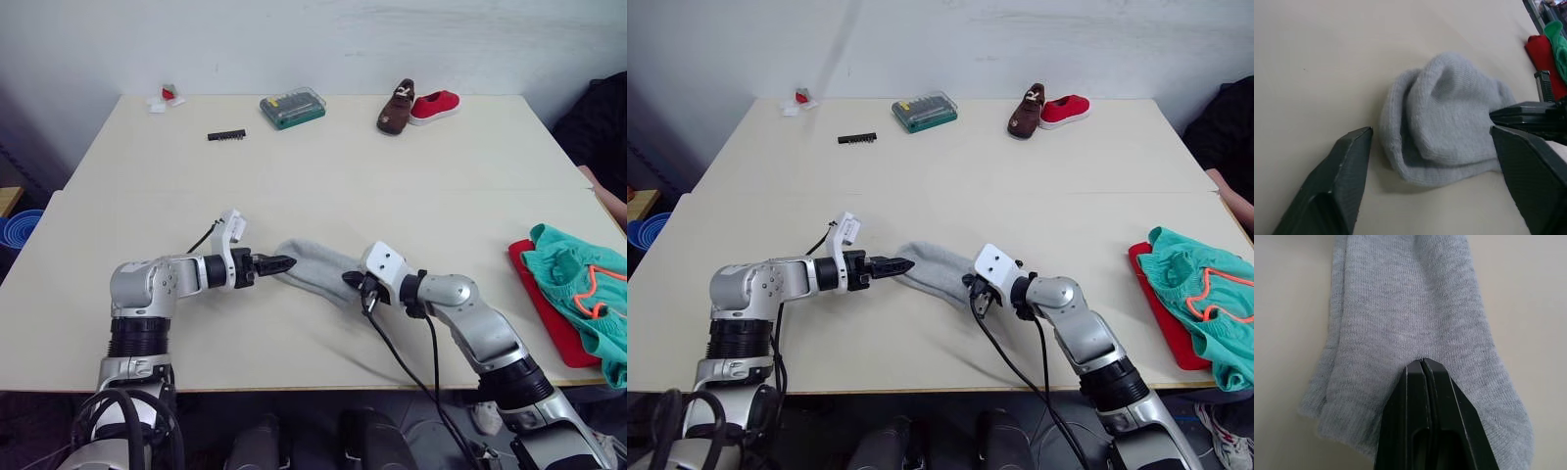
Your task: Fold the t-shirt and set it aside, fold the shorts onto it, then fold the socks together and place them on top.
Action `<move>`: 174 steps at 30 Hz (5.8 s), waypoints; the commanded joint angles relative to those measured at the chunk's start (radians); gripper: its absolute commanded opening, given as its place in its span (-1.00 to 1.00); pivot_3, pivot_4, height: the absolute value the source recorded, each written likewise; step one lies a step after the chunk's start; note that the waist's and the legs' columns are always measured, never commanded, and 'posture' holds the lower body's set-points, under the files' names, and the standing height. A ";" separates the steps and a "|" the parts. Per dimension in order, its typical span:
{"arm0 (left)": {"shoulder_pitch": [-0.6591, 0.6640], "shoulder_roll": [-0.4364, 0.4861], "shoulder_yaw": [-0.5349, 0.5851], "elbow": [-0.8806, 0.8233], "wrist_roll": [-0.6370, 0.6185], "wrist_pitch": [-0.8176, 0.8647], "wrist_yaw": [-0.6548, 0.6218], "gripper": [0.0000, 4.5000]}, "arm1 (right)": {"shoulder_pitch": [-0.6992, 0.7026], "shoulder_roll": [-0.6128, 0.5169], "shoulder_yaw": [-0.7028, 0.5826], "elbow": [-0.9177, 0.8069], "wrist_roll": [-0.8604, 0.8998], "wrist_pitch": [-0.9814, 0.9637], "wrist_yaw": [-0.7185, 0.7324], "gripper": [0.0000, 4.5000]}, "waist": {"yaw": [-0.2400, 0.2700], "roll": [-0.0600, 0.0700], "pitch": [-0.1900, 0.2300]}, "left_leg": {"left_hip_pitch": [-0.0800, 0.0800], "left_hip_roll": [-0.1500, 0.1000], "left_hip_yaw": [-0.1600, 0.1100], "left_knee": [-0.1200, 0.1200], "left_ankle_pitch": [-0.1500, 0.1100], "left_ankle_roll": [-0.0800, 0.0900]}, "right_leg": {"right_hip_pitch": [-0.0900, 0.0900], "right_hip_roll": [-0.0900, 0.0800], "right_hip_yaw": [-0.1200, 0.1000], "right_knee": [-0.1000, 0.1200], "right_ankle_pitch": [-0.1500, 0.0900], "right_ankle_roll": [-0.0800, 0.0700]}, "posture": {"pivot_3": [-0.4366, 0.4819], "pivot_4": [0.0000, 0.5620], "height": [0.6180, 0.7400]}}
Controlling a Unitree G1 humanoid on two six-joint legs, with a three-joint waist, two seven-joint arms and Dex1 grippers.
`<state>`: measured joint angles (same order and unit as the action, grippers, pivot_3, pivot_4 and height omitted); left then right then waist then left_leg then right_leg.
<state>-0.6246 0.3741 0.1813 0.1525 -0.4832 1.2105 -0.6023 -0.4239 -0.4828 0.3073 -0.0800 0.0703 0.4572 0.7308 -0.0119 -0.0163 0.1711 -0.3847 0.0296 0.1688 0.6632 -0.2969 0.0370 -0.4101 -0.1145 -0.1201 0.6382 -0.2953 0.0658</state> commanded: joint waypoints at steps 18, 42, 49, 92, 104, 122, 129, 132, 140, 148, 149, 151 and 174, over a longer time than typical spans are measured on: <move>-0.075 0.014 -0.002 -0.135 -0.149 0.010 -0.064 -0.99 | 0.019 0.005 0.020 0.026 -0.031 0.004 0.009 -1.00 | -0.007 -0.001 0.000 | -0.002 0.000 0.000 -0.001 -0.001 -0.001 | -0.002 0.000 0.000 -0.001 0.000 0.000 | -0.05 -0.47 1.00; -0.153 0.088 -0.228 -0.092 -0.071 -0.186 -0.203 -0.99 | 0.027 0.003 0.001 0.026 -0.039 0.008 -0.005 -1.00 | -0.015 0.000 0.001 | -0.002 0.000 0.000 -0.007 0.000 -0.001 | -0.002 0.000 -0.001 -0.008 0.000 -0.001 | -0.05 -0.47 1.00; -0.107 0.131 -0.048 -0.034 -0.111 -0.067 -0.114 -0.99 | 0.020 0.008 0.001 0.032 -0.039 0.006 -0.007 -1.00 | -0.016 -0.001 0.002 | -0.003 0.000 0.000 -0.009 0.004 0.006 | -0.002 0.001 -0.002 -0.009 0.000 0.000 | -0.05 -0.47 1.00; 0.109 -0.358 0.327 -0.316 -0.134 0.301 0.434 0.03 | -0.004 0.025 -0.013 0.023 -0.025 0.026 0.010 -1.00 | 0.006 -0.002 0.002 | -0.001 -0.001 0.000 -0.014 0.001 -0.003 | -0.002 0.001 -0.002 -0.011 0.000 0.000 | -0.05 -0.47 1.00; 0.114 -0.116 -0.112 -0.563 -0.081 0.024 0.308 -0.99 | 0.016 0.028 -0.015 0.006 -0.025 0.032 -0.001 -1.00 | 0.006 -0.002 0.002 | -0.002 -0.001 0.000 -0.016 0.001 -0.004 | -0.003 0.001 -0.001 -0.013 0.000 0.000 | -0.05 -0.47 1.00; 0.060 0.108 -0.472 -0.480 0.200 -0.372 0.098 -0.99 | 0.046 0.027 -0.018 -0.025 -0.019 0.052 -0.007 -1.00 | 0.007 0.002 0.004 | -0.004 0.000 0.000 -0.018 0.001 -0.003 | -0.006 0.001 -0.001 -0.017 -0.001 -0.002 | -0.05 -0.47 1.00; 0.149 0.100 -0.367 -0.526 0.248 -0.470 0.165 -0.99 | 0.030 0.044 -0.006 -0.003 -0.027 0.040 -0.010 -1.00 | 0.007 0.002 0.005 | -0.004 0.000 0.000 -0.016 0.001 -0.002 | -0.005 0.001 -0.002 -0.016 -0.001 -0.002 | -0.05 -0.47 1.00; 0.184 0.101 -0.374 -0.543 0.242 -0.565 0.111 -0.99 | 0.027 0.042 -0.006 0.001 -0.029 0.037 -0.005 -1.00 | 0.006 0.002 0.005 | -0.004 0.000 0.000 -0.016 0.001 -0.002 | -0.004 0.001 -0.002 -0.016 -0.001 -0.002 | -0.05 -0.47 1.00; 0.168 0.117 -0.587 -0.479 0.398 -0.810 -0.037 -0.99 | 0.055 0.011 0.006 -0.029 -0.033 0.047 0.018 -1.00 | 0.008 0.002 0.005 | -0.004 0.000 0.000 -0.017 0.001 -0.002 | -0.004 0.001 -0.002 -0.016 -0.001 -0.002 | -0.05 -0.47 1.00; 0.163 0.087 -0.642 -0.422 0.465 -0.835 -0.087 -0.99 | 0.095 -0.014 -0.043 -0.095 -0.010 0.097 0.003 -1.00 | 0.010 0.003 0.005 | -0.004 0.000 -0.001 -0.017 0.000 0.000 | -0.004 0.001 -0.003 -0.017 -0.001 -0.002 | -0.05 -0.47 1.00; 0.165 0.090 -0.642 -0.413 0.476 -0.837 -0.088 -0.99 | 0.109 -0.019 -0.057 -0.119 -0.001 0.113 0.000 -1.00 | 0.010 0.002 0.005 | -0.005 0.000 -0.001 -0.017 0.000 0.000 | -0.004 0.001 -0.003 -0.017 -0.001 -0.002 | -0.05 -0.47 1.00; 0.169 0.095 -0.642 -0.397 0.494 -0.850 -0.094 -0.99 | 0.138 -0.025 -0.089 -0.170 0.018 0.144 -0.008 -1.00 | 0.015 0.003 0.005 | -0.005 0.000 -0.002 -0.017 0.000 0.001 | -0.004 0.001 -0.004 -0.018 -0.001 -0.002 | -0.05 -0.47 1.00; 0.174 0.062 -0.627 -0.320 0.531 -0.885 -0.151 -0.99 | 0.071 -0.074 -0.345 -0.570 0.350 0.515 -0.108 -1.00 | 0.013 0.007 0.008 | -0.007 0.000 -0.007 -0.016 -0.001 0.008 | -0.004 0.000 -0.009 -0.018 -0.001 -0.002 | -0.05 -0.47 1.00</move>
<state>-0.4405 0.4395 -0.4421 -0.1781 0.0370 0.3343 -0.7469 -0.3389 -0.5692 -0.0915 -0.6359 0.4214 0.9718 0.6488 0.0006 -0.0089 0.1794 -0.3928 0.0299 0.1613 0.6474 -0.2963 0.0473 -0.4138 -0.1142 -0.1297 0.6203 -0.2960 0.0641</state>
